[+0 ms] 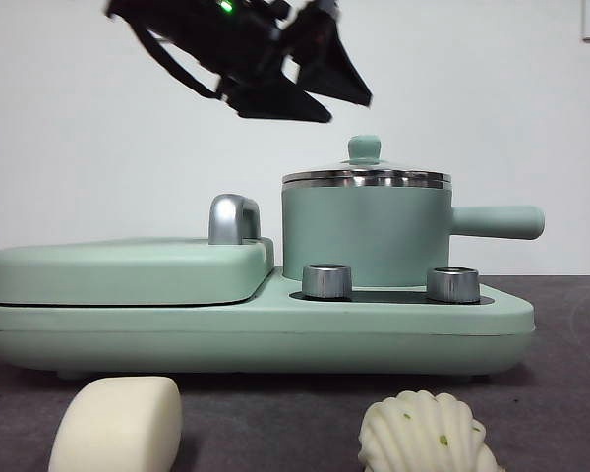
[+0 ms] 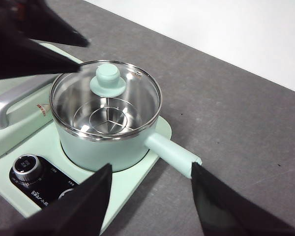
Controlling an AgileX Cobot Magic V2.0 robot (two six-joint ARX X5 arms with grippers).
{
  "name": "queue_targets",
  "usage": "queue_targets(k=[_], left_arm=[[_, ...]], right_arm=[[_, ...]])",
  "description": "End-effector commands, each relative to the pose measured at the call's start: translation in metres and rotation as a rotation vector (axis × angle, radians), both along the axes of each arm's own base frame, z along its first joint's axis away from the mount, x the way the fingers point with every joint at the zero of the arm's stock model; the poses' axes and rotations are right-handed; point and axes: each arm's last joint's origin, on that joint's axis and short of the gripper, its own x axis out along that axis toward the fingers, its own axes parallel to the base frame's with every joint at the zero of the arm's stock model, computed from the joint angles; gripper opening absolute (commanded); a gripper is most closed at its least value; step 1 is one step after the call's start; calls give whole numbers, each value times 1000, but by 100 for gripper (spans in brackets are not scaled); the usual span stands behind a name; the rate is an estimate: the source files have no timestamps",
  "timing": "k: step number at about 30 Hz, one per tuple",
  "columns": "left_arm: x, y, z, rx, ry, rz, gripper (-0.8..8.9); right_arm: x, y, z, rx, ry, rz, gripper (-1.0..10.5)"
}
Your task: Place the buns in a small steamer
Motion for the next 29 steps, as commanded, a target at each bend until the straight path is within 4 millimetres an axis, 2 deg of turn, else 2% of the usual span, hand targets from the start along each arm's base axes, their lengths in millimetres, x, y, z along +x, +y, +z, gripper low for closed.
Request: queue_targets(k=[1, 7, 17, 18, 22, 29], left_arm=[[11, -15, 0, -8, -8, -10, 311], [26, -27, -9, 7, -2, -15, 311], [33, -32, -27, 34, 32, -15, 300], [33, -32, -27, 35, 33, -15, 261], [33, -32, -27, 34, 33, -14, 2], [32, -32, -25, 32, 31, -17, 8]], right_arm=[[0, 1, 6, 17, -13, -4, 257], [0, 1, 5, 16, -12, -4, 257], [0, 1, 5, 16, -12, -4, 257], [0, 1, 5, 16, -12, -4, 257], [0, 1, 5, 17, -10, -4, 257], [-1, 0, 3, 12, 19, -5, 257]])
